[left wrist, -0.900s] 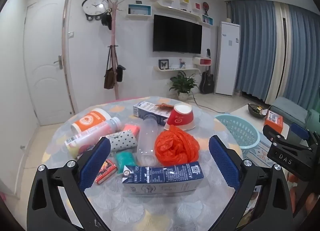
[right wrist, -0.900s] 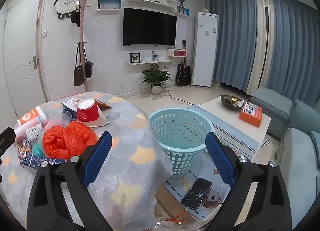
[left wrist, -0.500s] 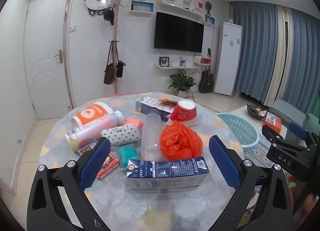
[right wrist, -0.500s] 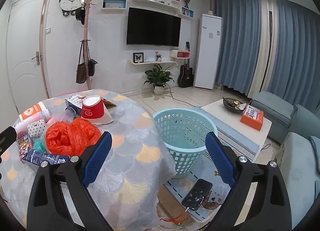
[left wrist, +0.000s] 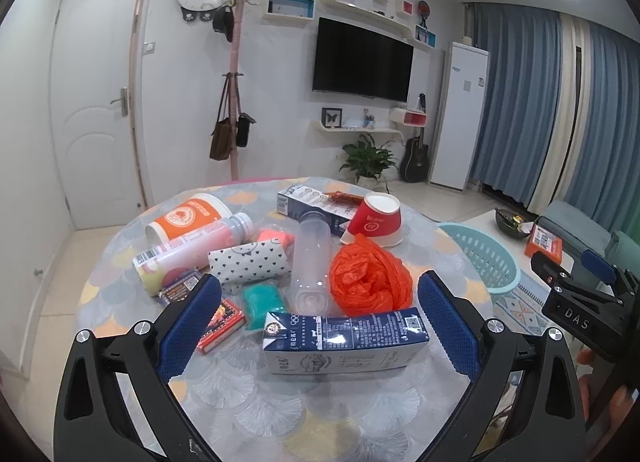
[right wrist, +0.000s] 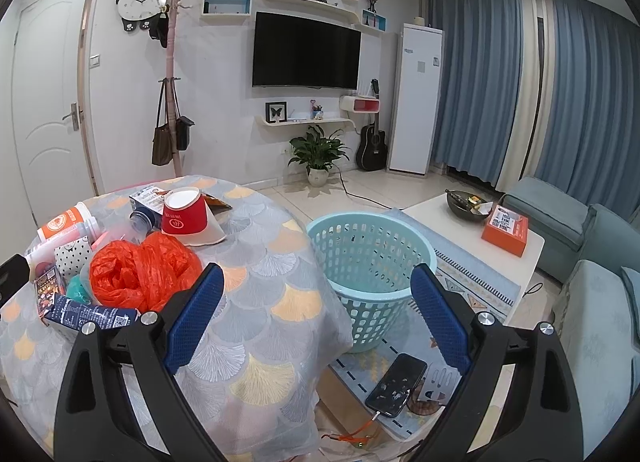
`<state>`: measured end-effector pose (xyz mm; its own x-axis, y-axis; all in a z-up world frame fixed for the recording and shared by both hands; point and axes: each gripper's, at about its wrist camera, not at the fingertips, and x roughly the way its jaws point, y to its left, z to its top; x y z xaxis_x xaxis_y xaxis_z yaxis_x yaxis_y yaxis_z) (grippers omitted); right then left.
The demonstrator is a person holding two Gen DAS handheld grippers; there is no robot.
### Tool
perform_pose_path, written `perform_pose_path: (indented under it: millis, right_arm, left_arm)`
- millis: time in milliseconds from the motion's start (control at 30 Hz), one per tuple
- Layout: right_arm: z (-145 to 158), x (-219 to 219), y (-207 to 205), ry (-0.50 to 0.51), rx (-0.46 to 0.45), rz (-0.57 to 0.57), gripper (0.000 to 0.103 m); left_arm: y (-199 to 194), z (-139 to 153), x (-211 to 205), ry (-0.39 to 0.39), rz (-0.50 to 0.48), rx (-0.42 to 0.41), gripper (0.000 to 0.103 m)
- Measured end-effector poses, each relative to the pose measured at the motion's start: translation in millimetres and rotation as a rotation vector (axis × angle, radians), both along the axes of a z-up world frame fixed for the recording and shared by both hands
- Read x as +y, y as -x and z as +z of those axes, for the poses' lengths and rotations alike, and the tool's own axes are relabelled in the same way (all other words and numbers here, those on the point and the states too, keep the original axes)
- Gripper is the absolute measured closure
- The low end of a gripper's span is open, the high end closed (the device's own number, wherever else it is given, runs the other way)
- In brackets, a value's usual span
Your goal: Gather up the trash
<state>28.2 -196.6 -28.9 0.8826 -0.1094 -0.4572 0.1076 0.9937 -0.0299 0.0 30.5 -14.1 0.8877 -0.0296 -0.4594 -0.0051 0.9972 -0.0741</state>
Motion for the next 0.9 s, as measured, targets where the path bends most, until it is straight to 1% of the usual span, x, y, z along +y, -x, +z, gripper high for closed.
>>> perform_pose_path:
  millis: [333,633,900]
  right_arm:
    - [-4.2,0.8,-2.5,-0.005,0.006,-0.002,0.013]
    - [-8.1,-1.7,-4.5,-0.018,0.007,-0.020,0.013]
    - [-10.0,-2.5,-5.4,-0.022,0.011,-0.018,0.013]
  left_arm:
    - [0.3,-0.8,2.3,0.007,-0.001,0.003,0.007]
    - [-1.9,-4.4,-3.1,0.014,-0.032,0.014,0.007]
    - [-3.9,-6.9,-6.4,0.013,-0.035,0.023,0.007]
